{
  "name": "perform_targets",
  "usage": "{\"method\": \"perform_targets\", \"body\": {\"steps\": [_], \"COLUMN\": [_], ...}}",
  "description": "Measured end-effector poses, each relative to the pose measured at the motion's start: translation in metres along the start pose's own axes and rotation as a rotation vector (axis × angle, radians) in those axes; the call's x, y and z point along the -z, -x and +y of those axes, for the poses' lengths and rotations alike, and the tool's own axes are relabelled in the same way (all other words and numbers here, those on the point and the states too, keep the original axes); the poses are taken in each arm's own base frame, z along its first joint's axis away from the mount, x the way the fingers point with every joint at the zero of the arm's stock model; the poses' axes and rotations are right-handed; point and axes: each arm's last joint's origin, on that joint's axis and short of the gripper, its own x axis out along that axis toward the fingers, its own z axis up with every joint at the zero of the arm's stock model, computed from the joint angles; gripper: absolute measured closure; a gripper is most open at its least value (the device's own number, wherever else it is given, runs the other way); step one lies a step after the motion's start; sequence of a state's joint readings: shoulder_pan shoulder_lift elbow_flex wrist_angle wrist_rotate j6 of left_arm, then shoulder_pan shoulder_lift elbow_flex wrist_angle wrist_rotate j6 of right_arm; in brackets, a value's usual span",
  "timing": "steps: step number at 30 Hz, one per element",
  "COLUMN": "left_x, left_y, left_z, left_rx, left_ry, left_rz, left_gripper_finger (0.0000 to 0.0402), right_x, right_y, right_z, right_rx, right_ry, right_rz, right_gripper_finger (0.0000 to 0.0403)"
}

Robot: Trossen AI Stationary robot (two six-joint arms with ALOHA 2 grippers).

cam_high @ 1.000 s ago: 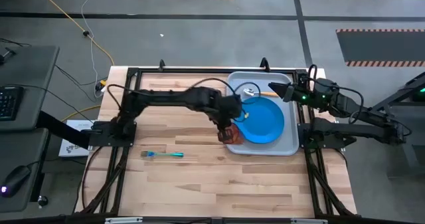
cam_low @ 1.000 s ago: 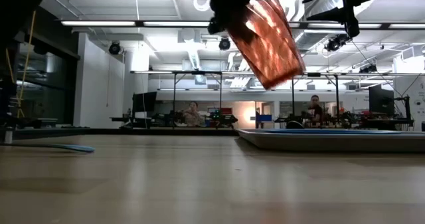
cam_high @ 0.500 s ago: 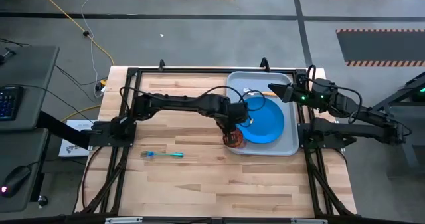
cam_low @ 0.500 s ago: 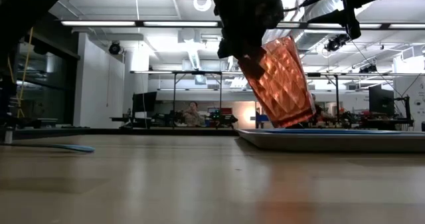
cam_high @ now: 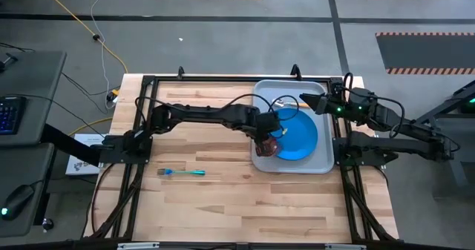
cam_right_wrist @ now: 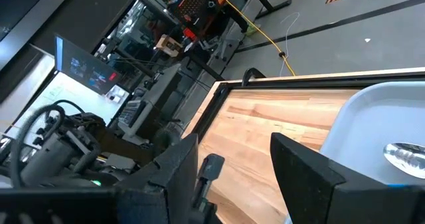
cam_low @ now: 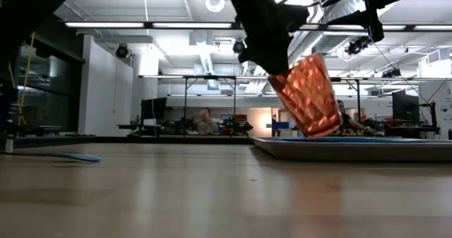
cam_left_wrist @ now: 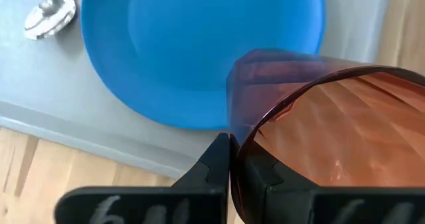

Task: Pick and place plate/cup/fork/spoon on tray
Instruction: Put the brown cup to the top left of the blue plate on the gray serving tray

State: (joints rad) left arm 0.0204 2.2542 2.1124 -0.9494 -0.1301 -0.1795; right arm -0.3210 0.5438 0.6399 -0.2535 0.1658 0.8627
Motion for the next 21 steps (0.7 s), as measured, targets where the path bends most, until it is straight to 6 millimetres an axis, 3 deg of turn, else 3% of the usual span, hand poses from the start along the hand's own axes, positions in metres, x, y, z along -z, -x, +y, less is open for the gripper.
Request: {"method": "perform_targets", "body": {"steps": [9,16,21], "left_x": [-0.002,-0.004,0.006], "left_y": [-0.005,0.039,0.038], "left_z": [-0.001,0.004,0.007], "left_rx": [-0.01,0.024,0.074], "left_ry": [0.003,-0.032,-0.082], "left_rz": [-0.02,-0.055,0.062], "left_gripper_finger": [0.0398,0.0397,0.0397], "right_x": [0.0,0.0,0.0], "right_y": [0.0,0.0,0.0], "right_z": [0.0,0.0,0.0], "right_rx": [0.0,0.001,0.004], "right_ry": [0.0,0.0,0.001], "right_rz": [0.0,0.0,0.002], "right_gripper_finger": [0.0221,0.0221,0.0221]}}
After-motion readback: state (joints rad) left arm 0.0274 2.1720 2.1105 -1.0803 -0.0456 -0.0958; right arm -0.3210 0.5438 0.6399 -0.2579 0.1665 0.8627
